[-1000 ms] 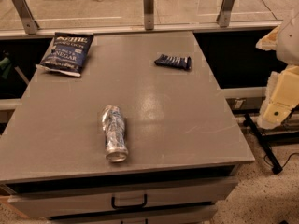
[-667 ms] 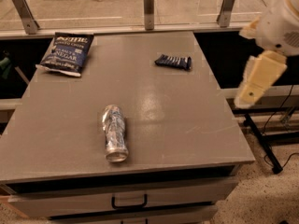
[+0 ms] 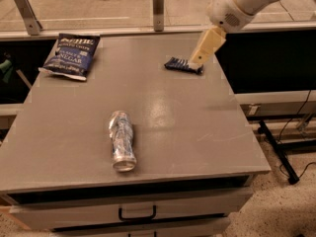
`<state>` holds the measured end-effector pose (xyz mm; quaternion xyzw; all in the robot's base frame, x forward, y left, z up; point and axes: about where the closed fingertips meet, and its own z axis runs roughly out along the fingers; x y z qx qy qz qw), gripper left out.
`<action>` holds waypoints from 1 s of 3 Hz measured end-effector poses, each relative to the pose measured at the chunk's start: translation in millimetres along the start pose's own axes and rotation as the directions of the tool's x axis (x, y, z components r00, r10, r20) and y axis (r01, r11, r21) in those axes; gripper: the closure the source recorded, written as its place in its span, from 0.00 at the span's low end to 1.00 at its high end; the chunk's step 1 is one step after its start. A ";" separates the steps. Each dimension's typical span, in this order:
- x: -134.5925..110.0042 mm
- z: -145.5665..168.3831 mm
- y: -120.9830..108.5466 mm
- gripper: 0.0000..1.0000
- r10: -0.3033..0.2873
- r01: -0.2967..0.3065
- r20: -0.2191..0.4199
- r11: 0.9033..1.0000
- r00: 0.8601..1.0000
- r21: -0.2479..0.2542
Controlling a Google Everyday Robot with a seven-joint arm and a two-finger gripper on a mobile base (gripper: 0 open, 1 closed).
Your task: Move rxbar blueberry near redbull can
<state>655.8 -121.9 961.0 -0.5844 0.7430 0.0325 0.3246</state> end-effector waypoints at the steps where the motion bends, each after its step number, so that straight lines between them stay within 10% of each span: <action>1: -0.1 68.0 -37.3 0.00 0.090 -0.090 0.027 0.996 0.996 -0.012; 3: 20.3 144.9 -53.8 0.00 0.232 -0.233 -0.019 0.970 0.973 -0.070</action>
Offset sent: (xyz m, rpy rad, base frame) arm 0.1387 0.0336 -0.1175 0.1298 0.1727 -0.1829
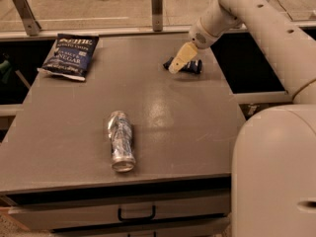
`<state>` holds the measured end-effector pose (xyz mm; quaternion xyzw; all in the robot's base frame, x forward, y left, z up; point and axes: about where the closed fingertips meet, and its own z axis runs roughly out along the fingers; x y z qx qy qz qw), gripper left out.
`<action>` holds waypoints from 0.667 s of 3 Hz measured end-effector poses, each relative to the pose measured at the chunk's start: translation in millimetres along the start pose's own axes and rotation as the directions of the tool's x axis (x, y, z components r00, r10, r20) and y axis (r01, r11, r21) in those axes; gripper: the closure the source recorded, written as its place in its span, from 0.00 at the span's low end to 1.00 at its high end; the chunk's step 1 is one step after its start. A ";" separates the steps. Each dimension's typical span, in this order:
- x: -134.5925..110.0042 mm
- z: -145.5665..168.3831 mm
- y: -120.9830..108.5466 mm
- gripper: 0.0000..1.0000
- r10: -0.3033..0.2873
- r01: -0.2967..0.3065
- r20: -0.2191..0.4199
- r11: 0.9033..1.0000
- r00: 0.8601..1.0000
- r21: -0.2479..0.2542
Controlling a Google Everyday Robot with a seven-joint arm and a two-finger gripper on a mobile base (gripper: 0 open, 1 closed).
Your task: Move rxbar blueberry near redbull can
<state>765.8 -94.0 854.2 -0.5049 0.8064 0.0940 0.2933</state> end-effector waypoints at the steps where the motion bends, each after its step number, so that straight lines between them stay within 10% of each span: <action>1: 7.4 12.5 1.1 0.19 0.030 -0.031 -0.019 0.999 0.999 -0.025; 2: 12.5 19.8 10.6 0.42 0.037 -0.039 -0.037 0.997 0.999 -0.062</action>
Offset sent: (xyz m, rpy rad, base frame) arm -0.0151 0.0036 -0.0290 0.0025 0.1206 0.0069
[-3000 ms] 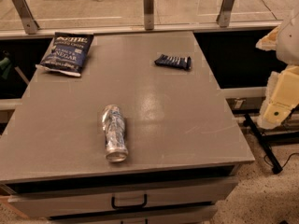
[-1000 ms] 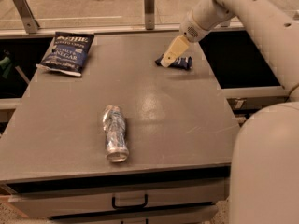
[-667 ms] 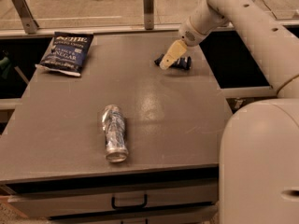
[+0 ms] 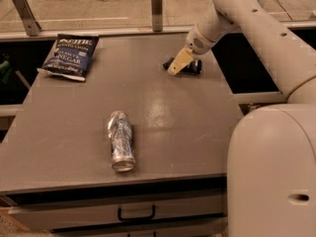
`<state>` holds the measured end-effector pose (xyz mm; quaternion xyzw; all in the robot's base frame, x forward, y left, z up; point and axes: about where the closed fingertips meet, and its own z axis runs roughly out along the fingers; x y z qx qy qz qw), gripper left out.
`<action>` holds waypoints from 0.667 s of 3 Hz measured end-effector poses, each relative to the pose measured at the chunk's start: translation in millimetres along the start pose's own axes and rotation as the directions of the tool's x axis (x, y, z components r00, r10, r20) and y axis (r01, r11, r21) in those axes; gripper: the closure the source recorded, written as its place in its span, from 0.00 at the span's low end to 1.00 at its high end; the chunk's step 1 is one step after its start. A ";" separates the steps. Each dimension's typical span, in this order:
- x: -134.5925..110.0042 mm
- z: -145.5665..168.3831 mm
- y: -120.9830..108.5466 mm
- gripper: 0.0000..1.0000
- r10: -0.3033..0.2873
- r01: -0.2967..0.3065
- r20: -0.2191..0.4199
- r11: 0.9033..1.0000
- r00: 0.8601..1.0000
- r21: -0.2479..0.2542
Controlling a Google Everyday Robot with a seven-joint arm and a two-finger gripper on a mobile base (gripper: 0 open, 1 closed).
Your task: Move rxbar blueberry near redbull can
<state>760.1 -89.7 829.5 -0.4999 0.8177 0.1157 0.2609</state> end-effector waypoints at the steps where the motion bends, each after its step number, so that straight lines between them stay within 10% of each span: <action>1: -3.2 -3.2 7.1 0.73 -0.007 0.007 0.003 1.000 1.000 -0.020; 2: -4.4 -4.9 7.0 0.96 -0.007 0.007 0.003 1.000 1.000 -0.020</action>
Offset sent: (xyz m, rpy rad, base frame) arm -0.1011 0.0878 0.0586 0.1412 0.0170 0.3391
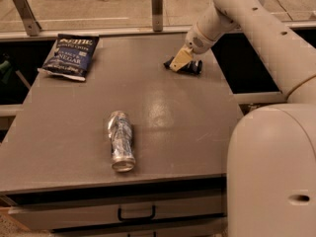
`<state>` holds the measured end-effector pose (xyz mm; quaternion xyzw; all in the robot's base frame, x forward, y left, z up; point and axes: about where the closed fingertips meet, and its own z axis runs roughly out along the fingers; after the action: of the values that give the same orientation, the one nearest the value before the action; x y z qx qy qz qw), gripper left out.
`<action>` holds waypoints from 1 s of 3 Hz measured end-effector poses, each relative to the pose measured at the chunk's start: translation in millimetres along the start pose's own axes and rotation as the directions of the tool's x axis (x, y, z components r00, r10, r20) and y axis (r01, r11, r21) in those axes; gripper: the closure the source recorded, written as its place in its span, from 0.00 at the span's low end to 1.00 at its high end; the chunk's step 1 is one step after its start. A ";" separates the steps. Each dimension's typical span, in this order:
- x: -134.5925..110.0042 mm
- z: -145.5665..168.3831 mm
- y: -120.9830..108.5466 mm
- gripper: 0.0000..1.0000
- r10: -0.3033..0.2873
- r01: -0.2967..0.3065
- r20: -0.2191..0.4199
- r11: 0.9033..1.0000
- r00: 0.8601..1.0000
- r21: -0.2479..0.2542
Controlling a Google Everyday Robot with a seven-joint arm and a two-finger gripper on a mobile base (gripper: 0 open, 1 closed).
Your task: Move rxbar blueberry near redbull can
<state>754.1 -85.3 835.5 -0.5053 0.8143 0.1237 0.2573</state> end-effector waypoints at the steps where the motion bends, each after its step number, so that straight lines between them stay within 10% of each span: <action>1: -31.9 -21.8 42.5 1.00 -0.107 0.113 0.076 0.991 0.991 -0.073; 2: -76.2 -80.1 82.0 1.00 -0.218 0.243 0.216 0.965 0.952 -0.095; 3: -76.0 -79.7 81.9 1.00 -0.218 0.243 0.215 0.965 0.952 -0.096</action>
Offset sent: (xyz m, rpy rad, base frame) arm -0.1131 0.0673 0.2114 0.2688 -0.2524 0.4058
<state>685.1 -26.8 938.8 -0.5964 0.7102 0.1928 0.3206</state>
